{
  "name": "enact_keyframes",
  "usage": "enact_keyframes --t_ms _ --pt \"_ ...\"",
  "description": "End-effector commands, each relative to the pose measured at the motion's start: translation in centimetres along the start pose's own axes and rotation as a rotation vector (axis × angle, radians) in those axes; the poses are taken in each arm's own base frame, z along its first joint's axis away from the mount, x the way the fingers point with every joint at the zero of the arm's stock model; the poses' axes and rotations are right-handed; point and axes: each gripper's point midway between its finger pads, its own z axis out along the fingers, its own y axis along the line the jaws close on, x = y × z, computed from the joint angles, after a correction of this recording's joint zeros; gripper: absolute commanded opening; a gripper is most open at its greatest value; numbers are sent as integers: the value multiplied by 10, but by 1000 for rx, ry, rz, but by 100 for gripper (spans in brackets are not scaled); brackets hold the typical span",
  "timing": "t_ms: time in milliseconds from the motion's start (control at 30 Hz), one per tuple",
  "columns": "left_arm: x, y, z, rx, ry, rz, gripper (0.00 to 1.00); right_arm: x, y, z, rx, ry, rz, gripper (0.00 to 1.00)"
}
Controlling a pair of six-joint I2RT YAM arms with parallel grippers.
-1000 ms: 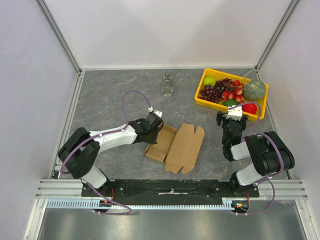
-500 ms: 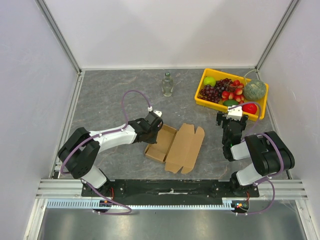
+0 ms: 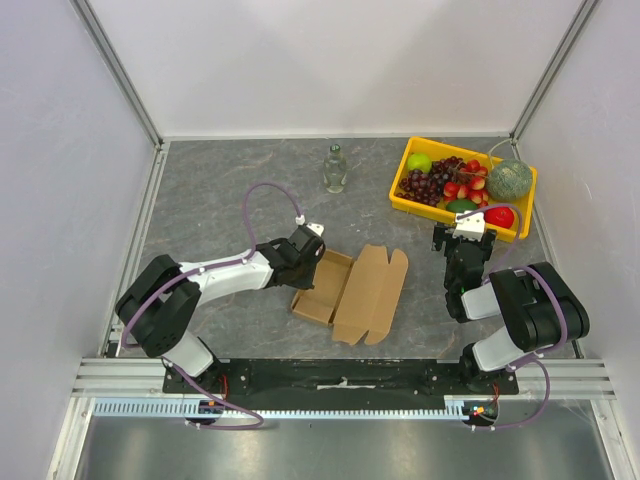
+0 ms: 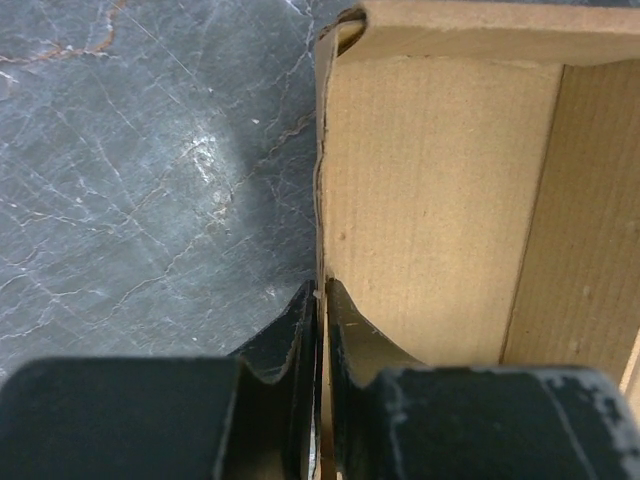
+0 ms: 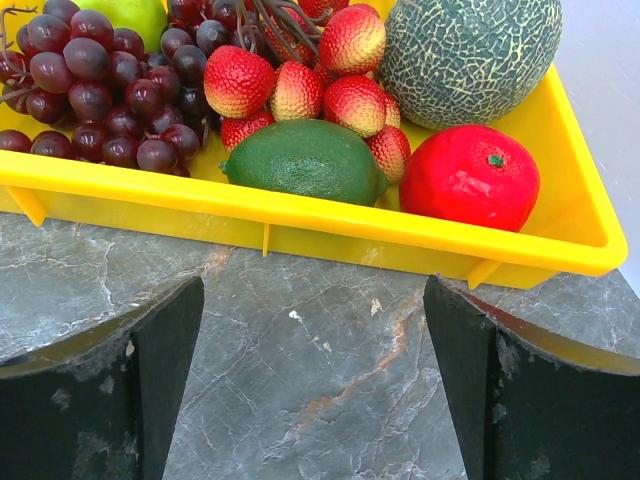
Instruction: Fold the paper box
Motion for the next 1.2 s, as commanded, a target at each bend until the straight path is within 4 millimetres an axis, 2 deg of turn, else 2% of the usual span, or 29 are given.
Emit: enact_keyframes --t_ms 0,233,467,600,667,833,967,1167 --pt "-12 -14 -5 78 -49 -43 14 -14 -3 6 28 -43 39 98" --pt "-8 -13 -3 141 -38 -40 13 -15 -2 6 22 -46 40 98" --pt "-3 -8 8 253 -30 -42 14 -14 -2 6 24 -42 38 98" --pt "-6 -10 12 274 -26 -3 23 -15 -2 6 24 -45 39 98" --pt "-10 -13 12 301 -35 3 33 -14 -2 6 22 -43 39 98" --pt "-21 -15 4 351 -87 0 45 -15 -2 6 24 -45 39 98" --pt "-29 -8 2 320 -102 9 46 -15 -2 6 22 -43 39 98" --pt "-29 2 0 266 -105 9 48 -15 -2 6 24 -46 40 98"
